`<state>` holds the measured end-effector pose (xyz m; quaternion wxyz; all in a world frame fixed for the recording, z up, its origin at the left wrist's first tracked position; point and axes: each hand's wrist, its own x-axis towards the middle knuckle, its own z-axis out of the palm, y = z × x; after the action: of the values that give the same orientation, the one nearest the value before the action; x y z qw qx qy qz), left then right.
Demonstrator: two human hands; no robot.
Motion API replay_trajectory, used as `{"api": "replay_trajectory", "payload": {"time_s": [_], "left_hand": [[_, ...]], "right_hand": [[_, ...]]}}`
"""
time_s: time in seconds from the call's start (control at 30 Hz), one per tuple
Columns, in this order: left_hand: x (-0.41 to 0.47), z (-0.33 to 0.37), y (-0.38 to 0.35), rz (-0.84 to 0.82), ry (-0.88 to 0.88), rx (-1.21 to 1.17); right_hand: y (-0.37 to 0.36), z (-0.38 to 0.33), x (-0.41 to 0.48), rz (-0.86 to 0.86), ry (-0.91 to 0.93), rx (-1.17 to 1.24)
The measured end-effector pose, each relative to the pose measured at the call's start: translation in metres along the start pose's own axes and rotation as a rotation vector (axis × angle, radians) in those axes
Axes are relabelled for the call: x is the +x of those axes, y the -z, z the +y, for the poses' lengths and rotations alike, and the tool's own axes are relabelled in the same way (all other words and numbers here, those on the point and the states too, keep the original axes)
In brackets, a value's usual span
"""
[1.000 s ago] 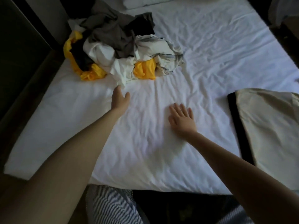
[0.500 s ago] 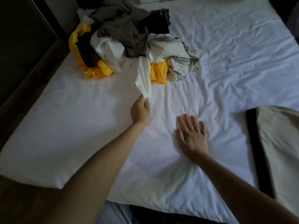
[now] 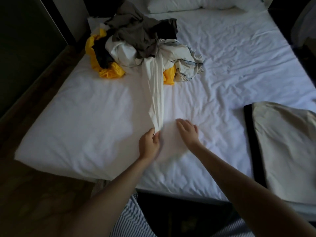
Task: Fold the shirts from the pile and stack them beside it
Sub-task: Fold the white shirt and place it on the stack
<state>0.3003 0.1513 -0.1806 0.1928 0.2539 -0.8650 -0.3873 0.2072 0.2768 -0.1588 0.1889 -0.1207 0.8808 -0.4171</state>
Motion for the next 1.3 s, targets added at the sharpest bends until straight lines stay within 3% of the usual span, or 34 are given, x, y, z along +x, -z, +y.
{"api": "replay_trajectory", "payload": {"time_s": [0.1,0.2,0.3,0.43,0.53,0.67,0.77,0.9,0.97,1.07,1.17,1.23,1.3], "left_hand": [[-0.013,0.003,0.013,-0.118,-0.08,0.048],[-0.031,0.011,0.02,-0.155,-0.277,0.196],[-0.051,0.016,0.025,-0.192,-0.336,0.204],[-0.06,0.012,0.036,-0.42,-0.07,-0.041],[-0.065,0.025,0.035,-0.582,0.16,-0.392],[-0.045,0.044,0.016,-0.39,0.822,-1.048],[-0.025,0.064,-0.001,-0.397,0.965,-1.204],[-0.017,0.086,-0.021,-0.413,0.944,-1.06],[-0.017,0.087,-0.022,-0.34,0.895,-1.047],[-0.025,0.08,-0.011,-0.213,0.749,-1.044],[-0.036,0.071,0.005,-0.193,0.609,-0.845],[-0.044,0.073,0.016,-0.298,0.566,-0.688],[-0.051,0.079,0.027,-0.52,0.551,-0.621]], "right_hand": [[-0.005,-0.038,-0.011,-0.098,-0.114,0.492],[-0.012,-0.062,-0.016,-0.215,-0.101,0.455],[-0.017,-0.058,-0.022,-0.109,-0.103,0.304],[-0.003,-0.033,-0.05,-0.038,-0.024,0.469],[0.015,0.001,-0.076,0.074,-0.022,0.548],[0.03,0.058,-0.116,0.051,-0.152,0.639],[0.032,0.077,-0.133,-0.011,-0.194,0.695],[0.045,0.06,-0.138,0.064,-0.14,0.769],[0.057,0.051,-0.135,0.166,-0.095,0.735],[0.076,0.044,-0.127,0.396,-0.08,0.649],[0.088,0.039,-0.123,0.517,-0.042,0.569],[0.093,0.035,-0.122,0.537,-0.001,0.539],[0.097,0.028,-0.124,0.533,0.037,0.546]]}}
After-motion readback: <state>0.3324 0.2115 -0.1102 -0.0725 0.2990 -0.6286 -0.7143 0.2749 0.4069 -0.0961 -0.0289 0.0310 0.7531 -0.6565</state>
